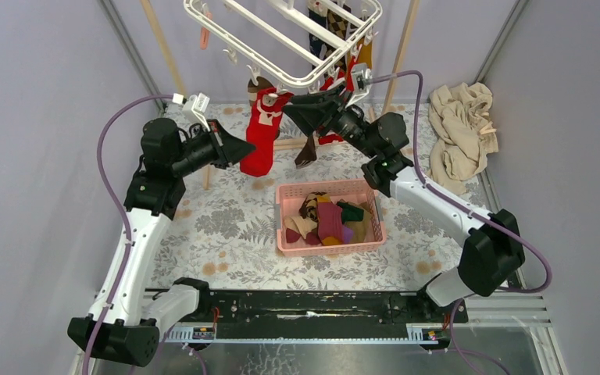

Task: Remove the socks clipped to the hanger
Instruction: Remove the sock from the hanger.

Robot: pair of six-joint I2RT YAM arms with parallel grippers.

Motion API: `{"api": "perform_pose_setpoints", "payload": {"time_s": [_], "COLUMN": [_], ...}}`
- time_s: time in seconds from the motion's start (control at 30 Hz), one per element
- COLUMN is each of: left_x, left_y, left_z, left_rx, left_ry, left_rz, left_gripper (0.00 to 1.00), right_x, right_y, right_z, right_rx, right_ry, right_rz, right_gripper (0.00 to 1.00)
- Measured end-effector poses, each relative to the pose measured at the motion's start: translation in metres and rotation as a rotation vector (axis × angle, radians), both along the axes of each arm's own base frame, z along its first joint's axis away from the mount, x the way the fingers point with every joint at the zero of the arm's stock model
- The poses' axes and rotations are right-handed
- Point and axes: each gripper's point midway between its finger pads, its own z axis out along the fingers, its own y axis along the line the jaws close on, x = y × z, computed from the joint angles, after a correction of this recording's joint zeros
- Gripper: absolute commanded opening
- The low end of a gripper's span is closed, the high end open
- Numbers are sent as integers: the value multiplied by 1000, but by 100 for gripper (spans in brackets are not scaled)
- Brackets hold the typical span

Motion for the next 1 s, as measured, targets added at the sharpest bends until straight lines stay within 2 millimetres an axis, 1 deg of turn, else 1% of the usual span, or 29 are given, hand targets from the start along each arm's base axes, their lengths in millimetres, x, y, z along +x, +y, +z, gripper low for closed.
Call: {"api": "perform_pose_setpoints", "payload": {"time_s": [0.1, 0.17, 0.37, 0.5, 0.73, 1.0], "left_x": [-1, -2, 0, 2, 5, 8], "left_y": [3, 5, 14, 19, 25, 30], "left_z": [7, 11, 24, 29, 23, 15], "left_rx": [0, 3, 14, 19, 30, 40], "left_ry": [-2, -3, -4, -4, 41, 76], "left_rz": [2, 8, 22, 25, 26, 27], "left_gripper": [1, 2, 2, 2, 2, 2], "right_x": [8, 13, 27, 29, 33, 41], "right_y": [2, 4, 11, 10, 12, 19], "right_z": [8, 7, -8, -7, 0, 1], "right_rx": [23, 29, 8, 3, 11, 21], "right_ry": [-26, -32, -33, -63, -116, -145], "right_rz": [-22, -35, -74, -93, -108, -109], "right_gripper": [54, 54, 54, 54, 55, 55]}}
